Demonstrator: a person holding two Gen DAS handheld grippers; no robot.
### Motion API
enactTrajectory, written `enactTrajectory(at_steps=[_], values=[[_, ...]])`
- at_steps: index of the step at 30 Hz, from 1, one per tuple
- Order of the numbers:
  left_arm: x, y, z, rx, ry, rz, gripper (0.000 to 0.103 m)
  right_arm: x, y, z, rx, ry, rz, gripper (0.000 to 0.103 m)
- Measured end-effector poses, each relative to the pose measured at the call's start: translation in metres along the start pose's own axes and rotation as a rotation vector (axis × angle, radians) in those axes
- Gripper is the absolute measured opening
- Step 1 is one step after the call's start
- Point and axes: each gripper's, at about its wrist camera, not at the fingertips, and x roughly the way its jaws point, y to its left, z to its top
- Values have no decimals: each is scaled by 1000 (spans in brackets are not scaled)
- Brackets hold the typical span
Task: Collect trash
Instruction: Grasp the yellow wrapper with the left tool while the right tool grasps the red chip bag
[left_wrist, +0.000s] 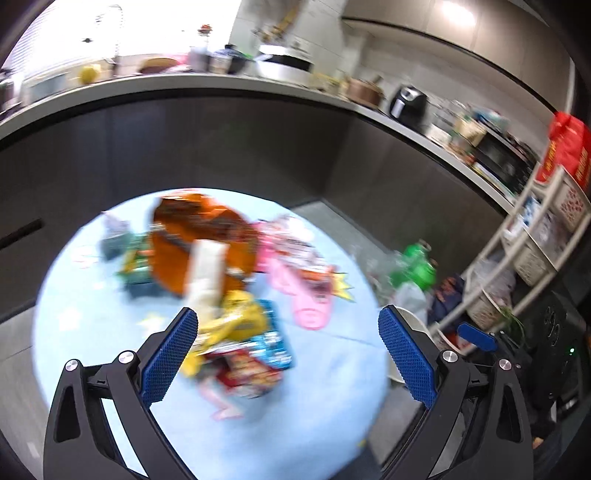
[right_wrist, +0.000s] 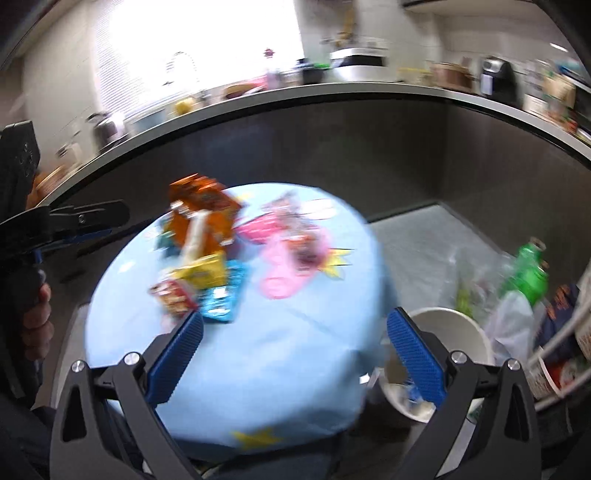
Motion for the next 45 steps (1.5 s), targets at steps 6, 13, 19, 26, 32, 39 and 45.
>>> enactTrajectory(at_steps=[6, 13, 19, 26, 32, 39, 45], values=[[-31, 53, -20, -28, -25, 44, 94, 38, 72, 10, -125, 83, 79, 99], [-38, 93, -37, -88, 8, 33, 94, 86, 125, 5, -235, 173, 139, 75], [-34, 105, -43, -109, 23, 11, 94, 127, 135, 2, -275, 238, 109, 51], [-13, 110, -43, -110, 53, -50, 93, 126, 118, -1, -237, 255, 132, 7], [35, 101, -38, -39, 127, -47, 70, 100, 97, 0, -192, 214, 109, 7], [85, 64, -22, 188, 178, -41, 58, 87, 71, -5, -97, 210, 82, 8], [119, 44, -13, 334, 236, -62, 50, 84, 61, -9, -55, 207, 84, 9]])
